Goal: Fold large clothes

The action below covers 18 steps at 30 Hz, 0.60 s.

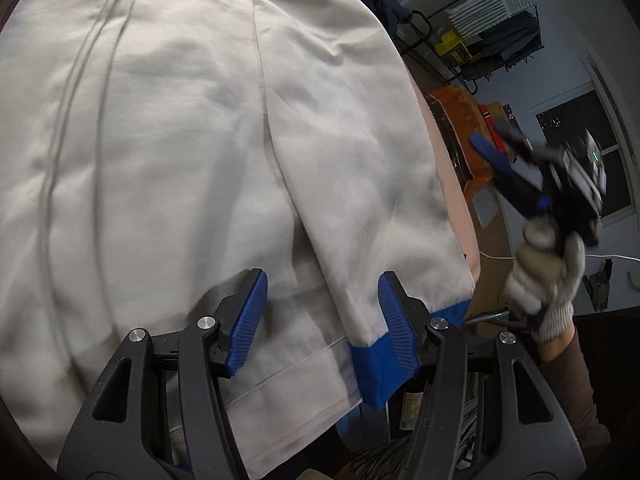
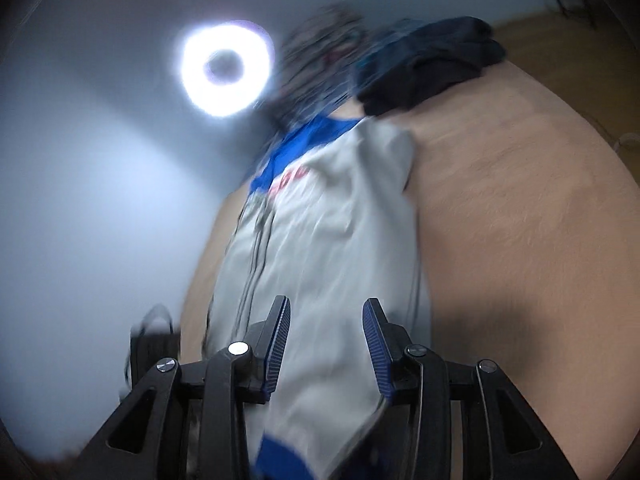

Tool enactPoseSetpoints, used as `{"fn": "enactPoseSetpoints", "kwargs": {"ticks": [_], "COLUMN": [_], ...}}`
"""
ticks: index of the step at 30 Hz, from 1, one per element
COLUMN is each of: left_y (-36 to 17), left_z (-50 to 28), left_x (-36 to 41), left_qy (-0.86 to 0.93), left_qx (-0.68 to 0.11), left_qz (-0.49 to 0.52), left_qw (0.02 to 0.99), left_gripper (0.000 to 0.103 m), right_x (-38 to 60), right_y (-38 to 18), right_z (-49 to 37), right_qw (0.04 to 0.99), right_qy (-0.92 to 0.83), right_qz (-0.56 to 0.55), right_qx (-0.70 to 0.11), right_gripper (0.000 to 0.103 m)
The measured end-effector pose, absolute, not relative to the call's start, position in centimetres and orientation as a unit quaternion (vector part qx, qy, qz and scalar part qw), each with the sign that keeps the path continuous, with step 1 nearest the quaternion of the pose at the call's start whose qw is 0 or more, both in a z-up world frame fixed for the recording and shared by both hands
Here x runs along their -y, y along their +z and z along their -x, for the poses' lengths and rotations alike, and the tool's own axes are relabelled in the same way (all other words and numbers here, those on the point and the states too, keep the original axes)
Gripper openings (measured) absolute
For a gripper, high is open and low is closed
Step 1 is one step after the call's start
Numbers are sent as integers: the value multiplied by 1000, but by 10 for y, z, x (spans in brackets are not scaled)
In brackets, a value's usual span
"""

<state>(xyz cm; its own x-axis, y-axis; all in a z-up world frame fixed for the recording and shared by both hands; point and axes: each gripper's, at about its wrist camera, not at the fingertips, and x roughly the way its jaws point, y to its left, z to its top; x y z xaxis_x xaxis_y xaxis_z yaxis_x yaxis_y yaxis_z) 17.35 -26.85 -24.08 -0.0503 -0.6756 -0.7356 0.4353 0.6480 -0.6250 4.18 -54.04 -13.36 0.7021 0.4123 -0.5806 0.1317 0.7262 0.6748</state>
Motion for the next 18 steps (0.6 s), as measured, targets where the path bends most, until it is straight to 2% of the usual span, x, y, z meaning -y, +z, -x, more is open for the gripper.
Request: {"fn": "enactPoseSetpoints", "kwargs": {"ticks": [8, 9, 10, 12, 14, 18], "left_y": [-250, -249, -249, -251, -252, -252], "left_z": [-179, -178, -177, -176, -175, -174], "left_x": [287, 289, 292, 294, 297, 304], "left_qy": [-409, -410, -412, -412, -413, -420], "left_qx": [-605, -604, -606, -611, -614, -611], "left_qz": [110, 107, 102, 94, 92, 77], "left_qw": [674, 675, 673, 669, 666, 666], "left_gripper": [57, 52, 39, 29, 12, 7], "right_x": [584, 588, 593, 600, 609, 622], "right_y": [-159, -162, -166, -173, -182, -205], "right_z": [-125, -132, -141, -162, -180, -204], "right_qw": [838, 836, 835, 834, 832, 816], "right_qy": [50, 46, 40, 34, 35, 34], "right_qz": [-392, -394, -392, -387, -399, -441], "right_qx": [-377, -379, -384, -391, -384, -372], "right_gripper": [42, 43, 43, 44, 48, 55]}}
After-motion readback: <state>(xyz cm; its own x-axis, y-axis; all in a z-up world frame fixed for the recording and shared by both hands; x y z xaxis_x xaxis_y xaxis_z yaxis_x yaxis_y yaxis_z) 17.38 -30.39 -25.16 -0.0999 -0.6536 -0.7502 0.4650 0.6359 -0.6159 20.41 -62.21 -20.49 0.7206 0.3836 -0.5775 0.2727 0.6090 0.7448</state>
